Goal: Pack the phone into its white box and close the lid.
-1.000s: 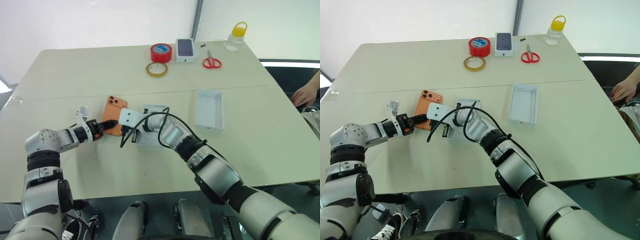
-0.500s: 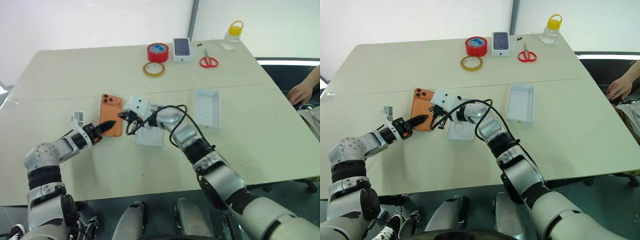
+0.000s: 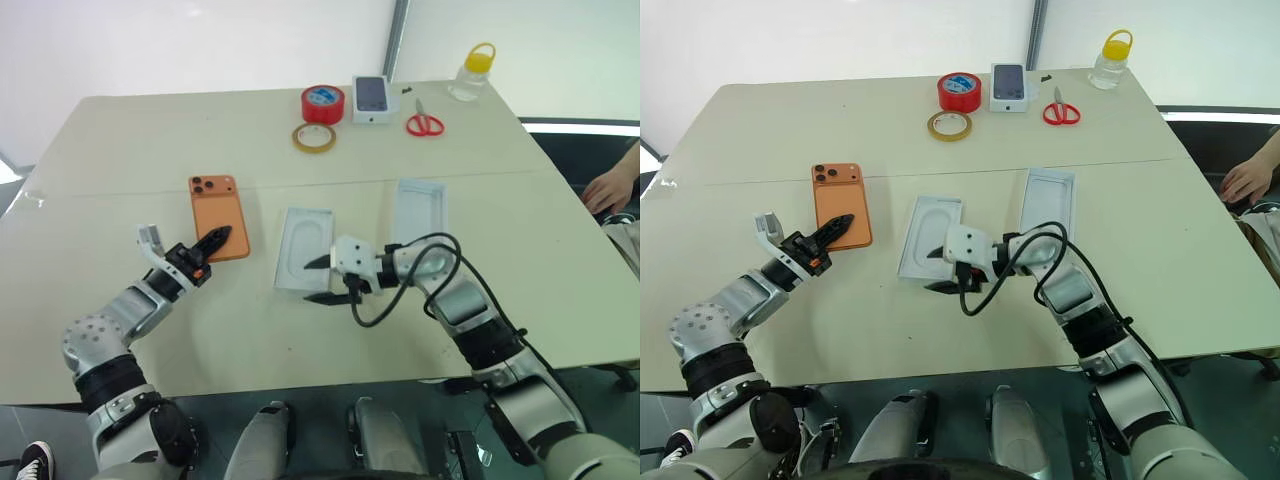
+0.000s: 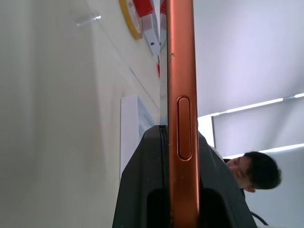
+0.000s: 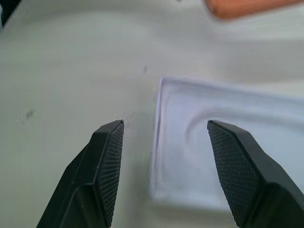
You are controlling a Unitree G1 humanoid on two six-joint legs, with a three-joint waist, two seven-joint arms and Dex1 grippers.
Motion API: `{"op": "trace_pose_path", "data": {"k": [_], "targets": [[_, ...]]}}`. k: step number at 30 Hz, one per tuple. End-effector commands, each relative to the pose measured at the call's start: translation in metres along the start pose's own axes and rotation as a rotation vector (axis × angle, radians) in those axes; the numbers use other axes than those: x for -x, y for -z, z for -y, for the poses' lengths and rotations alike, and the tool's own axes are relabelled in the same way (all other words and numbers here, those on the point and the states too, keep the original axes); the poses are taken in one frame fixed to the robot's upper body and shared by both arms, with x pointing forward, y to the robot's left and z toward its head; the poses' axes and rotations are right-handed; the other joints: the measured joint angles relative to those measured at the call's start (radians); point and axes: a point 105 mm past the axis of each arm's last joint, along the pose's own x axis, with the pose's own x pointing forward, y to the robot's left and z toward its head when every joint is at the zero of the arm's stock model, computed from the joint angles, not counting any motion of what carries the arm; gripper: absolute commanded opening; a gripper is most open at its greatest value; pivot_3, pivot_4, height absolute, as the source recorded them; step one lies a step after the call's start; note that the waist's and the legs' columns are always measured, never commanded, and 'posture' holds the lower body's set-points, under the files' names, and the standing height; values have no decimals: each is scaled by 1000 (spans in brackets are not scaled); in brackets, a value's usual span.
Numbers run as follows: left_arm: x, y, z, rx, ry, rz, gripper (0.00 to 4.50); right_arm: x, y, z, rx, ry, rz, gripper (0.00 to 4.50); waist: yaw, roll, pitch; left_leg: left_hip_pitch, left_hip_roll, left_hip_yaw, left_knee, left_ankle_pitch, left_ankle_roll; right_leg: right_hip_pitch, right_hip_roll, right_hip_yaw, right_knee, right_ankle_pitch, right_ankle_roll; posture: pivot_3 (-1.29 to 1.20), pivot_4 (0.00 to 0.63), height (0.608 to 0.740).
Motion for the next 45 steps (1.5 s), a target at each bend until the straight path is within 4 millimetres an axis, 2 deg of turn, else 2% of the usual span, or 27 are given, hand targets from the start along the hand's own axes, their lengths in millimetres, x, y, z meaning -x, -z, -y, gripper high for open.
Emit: {"op": "trace_pose_path", "data": {"k": [1,2,4,8,11,13,26,34,36,37,45], "targets": [[-2,1,20,-60,62,-3,0,0,-17,1,75,25,42,2902,1,0,0,0,0,0,0,0,0,0,0,0,0,0,0,0,150,740],[-2,3,21,-61,65,-9,0,0,-16,2,76,33,37,2902,3,0,0,0,0,0,0,0,-1,0,0,0,0,0,0,0,150,740],[-3,7,20,-61,57,-19,0,-3,-15,2,86,41,35,2410,5,0,0,0,0,0,0,3,-4,1,0,0,-1,0,0,0,150,740],[-2,9,20,-58,52,-26,0,-4,-22,3,85,50,62,2410,4,0,0,0,0,0,0,3,-5,1,0,0,-1,0,0,0,150,740],[-1,10,19,-62,45,-31,0,-5,-18,1,83,39,40,1641,4,0,0,0,0,0,0,3,-5,1,0,0,-1,0,0,0,150,740],[-2,11,20,-57,50,-32,0,-6,-14,-2,96,30,24,692,5,0,0,0,0,0,0,3,-5,1,0,0,-1,0,0,0,150,740],[-2,16,21,-54,48,-57,0,-10,-13,-3,108,30,14,692,4,0,0,0,0,0,0,3,-5,1,0,0,-1,0,0,0,150,740],[-4,19,21,-56,45,-63,0,-12,-5,-5,115,21,-21,692,5,0,0,0,0,0,0,3,-5,1,0,0,-1,0,0,0,150,740],[-5,19,21,-57,44,-64,0,-11,-5,-4,117,21,-23,151,4,0,0,0,0,0,0,3,-5,1,0,0,-1,0,0,0,150,740],[-5,19,22,-53,47,-64,0,-11,-5,-4,111,20,-18,21,4,0,0,0,0,0,0,3,-5,1,0,0,-1,0,0,0,150,740],[-7,21,22,-48,48,-72,0,-3,-8,-13,118,-40,-5,21,6,0,0,0,0,0,0,3,-5,1,0,0,-1,0,0,0,150,740]]}}
